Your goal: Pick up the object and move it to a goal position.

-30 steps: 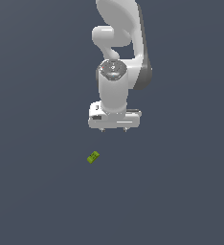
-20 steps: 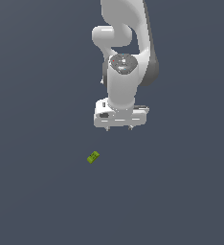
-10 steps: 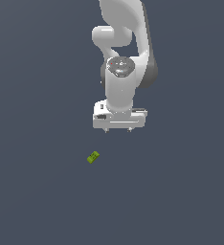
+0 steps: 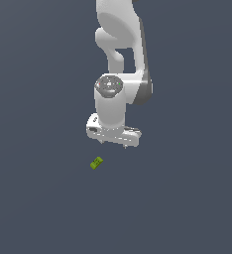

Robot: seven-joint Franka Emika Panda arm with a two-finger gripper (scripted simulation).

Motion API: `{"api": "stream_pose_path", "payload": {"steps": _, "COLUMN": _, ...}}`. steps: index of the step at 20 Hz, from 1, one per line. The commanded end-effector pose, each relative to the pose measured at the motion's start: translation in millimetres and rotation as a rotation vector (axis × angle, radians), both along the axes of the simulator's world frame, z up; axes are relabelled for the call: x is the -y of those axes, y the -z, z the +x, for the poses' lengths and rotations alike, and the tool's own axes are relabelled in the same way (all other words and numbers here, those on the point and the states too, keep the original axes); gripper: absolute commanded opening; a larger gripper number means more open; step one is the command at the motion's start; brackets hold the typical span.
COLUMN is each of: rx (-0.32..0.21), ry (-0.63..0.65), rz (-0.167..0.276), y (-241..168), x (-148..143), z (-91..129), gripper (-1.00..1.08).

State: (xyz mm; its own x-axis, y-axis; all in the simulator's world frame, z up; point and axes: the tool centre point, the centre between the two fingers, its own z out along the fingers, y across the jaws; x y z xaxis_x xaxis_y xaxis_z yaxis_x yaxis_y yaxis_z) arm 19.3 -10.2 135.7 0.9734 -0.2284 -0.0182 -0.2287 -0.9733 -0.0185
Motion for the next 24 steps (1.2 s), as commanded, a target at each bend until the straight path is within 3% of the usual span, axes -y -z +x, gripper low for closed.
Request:
{"api": "stream_pose_path", "payload": {"steps": 1, "rx": 0.0, "ry": 0.091, "rz": -0.001, "y": 13, "x": 15, "z": 7, "gripper": 1.0}}
{"api": "stream_pose_path", "payload": {"steps": 12, "rx": 0.005, "ry": 0.412, "rz": -0.018, "y": 61, "x": 69, "z": 27, "gripper": 1.0}}
{"api": "stream_pose_path", "payload": {"steps": 24, "rx": 0.007, "ry": 0.486, "rz": -0.025, "y": 74, "x": 83, "z": 30, "gripper": 1.0}}
